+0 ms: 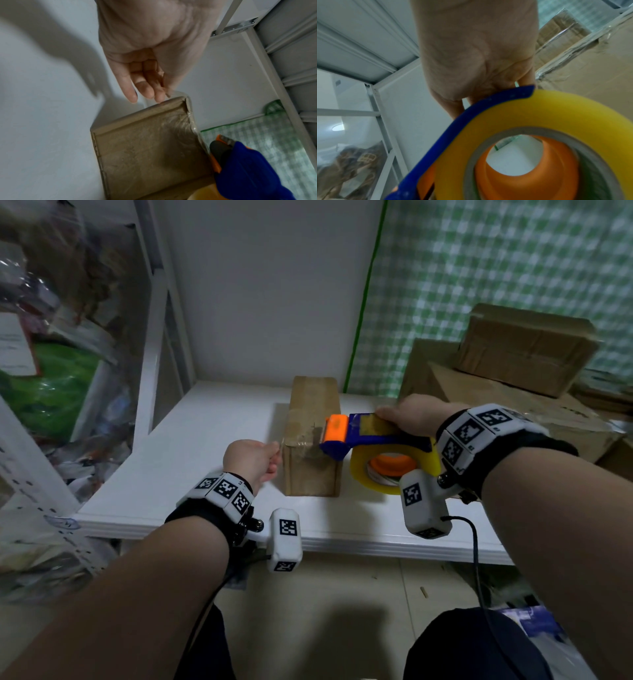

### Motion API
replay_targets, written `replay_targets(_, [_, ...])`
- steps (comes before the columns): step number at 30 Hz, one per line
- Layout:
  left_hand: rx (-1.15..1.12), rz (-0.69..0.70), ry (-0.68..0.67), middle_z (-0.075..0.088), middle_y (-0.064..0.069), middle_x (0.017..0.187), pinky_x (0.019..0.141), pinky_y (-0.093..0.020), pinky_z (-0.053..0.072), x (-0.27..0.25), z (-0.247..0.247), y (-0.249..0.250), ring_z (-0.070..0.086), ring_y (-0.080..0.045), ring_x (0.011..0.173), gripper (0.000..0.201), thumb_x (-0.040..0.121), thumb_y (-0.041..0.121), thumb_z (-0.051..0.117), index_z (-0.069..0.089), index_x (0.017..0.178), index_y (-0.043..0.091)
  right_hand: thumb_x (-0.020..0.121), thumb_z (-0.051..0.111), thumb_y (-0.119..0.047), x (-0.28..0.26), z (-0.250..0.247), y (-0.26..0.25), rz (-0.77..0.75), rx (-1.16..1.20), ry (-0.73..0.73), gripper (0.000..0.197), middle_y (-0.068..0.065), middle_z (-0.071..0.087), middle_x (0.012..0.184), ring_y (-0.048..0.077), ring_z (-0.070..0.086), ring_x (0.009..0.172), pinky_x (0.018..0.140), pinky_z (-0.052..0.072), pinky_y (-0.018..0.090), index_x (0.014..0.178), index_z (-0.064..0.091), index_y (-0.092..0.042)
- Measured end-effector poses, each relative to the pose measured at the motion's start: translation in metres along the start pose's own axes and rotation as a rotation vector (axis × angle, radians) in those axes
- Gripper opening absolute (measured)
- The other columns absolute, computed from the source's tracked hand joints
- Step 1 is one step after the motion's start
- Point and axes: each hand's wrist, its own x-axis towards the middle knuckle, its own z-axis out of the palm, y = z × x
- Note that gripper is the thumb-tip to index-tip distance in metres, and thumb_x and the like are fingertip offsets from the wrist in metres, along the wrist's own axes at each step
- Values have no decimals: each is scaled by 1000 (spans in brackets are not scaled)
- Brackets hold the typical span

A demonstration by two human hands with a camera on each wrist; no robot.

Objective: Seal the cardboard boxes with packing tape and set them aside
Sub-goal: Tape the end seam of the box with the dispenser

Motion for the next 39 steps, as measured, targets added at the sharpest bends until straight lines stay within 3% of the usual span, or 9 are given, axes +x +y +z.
replay_targets(4, [-40, 3, -17, 60, -9, 64, 58, -28, 51, -2, 0, -1, 52, -14, 51, 21, 90, 12, 63, 58, 71, 4, 104, 20, -38, 5, 14, 0, 0, -88, 26, 53, 20, 53, 124, 30, 52, 108, 87, 37, 37, 128, 50, -2])
replay_targets(8, [-91, -8, -38, 61, -9, 65, 59, -28, 52, -2, 0, -4, 53, -14, 50, 21, 90, 13, 63, 59, 72, 4, 102, 19, -44, 14, 21, -4, 18, -247, 29, 50, 8, 47, 80, 21, 47, 67, 59, 36, 30, 132, 47, -16])
replay_targets(12, [-124, -18, -55, 61, -9, 64, 66, -30, 56, -4, 6, -7, 54, -14, 53, 22, 91, 15, 62, 59, 71, 6, 101, 34, -25, 14, 24, -3, 50, -270, 104, 36, 6, 38, 76, 21, 46, 69, 64, 40, 32, 135, 33, -13])
replay_targets(16, [-116, 0, -56, 61, -6, 64, 73, -34, 56, -6, 8, -9, 55, -14, 55, 26, 92, 19, 60, 57, 68, 9, 102, 27, -19, 14, 27, -5, 98, -339, 108, 36, 6, 38, 75, 19, 41, 62, 56, 34, 29, 134, 38, -8])
replay_targets(19, [-116, -5, -70, 62, -5, 64, 74, -33, 56, -7, 8, -10, 54, -13, 55, 25, 93, 19, 58, 58, 70, 10, 103, 26, -31, 15, 29, -8, 134, -279, 85, 39, 10, 52, 85, 26, 51, 73, 55, 31, 27, 118, 51, -5])
replay_targets(23, [-151, -45, -111, 59, -5, 63, 64, -30, 51, -8, 8, -7, 47, -13, 49, 24, 94, 18, 56, 55, 72, 10, 102, 22, -35, 16, 31, -12, 174, -285, 143, 44, 10, 45, 70, 21, 42, 59, 52, 29, 31, 81, 46, -5])
replay_targets(31, [148, -122, -180, 61, -11, 70, 73, -35, 49, -8, -9, -26, 53, -23, 59, 24, 92, 11, 50, 47, 68, 11, 99, 23, -41, 13, 30, -12, 234, -222, 138, 47, 10, 47, 71, 22, 45, 60, 50, 27, 30, 70, 44, -10])
replay_targets(35, [42, 14, -88, 64, -9, 81, 88, -43, 50, -2, -10, -18, 62, -28, 81, 18, 76, 30, 50, 56, 62, 20, 100, 28, -41, 14, 31, -10, 236, -70, 141, 39, 3, 49, 82, 14, 38, 58, 48, 38, 26, 89, 46, -9])
replay_targets(39, [-74, 143, -209, 66, 0, 106, 96, -32, 44, -11, -3, 2, 62, -17, 102, 54, 88, 50, 38, 68, 109, 10, 99, 37, -40, 6, 31, -7, 187, 94, 127, 25, 4, 38, 101, 4, 27, 57, 32, 26, 0, 100, 38, -15])
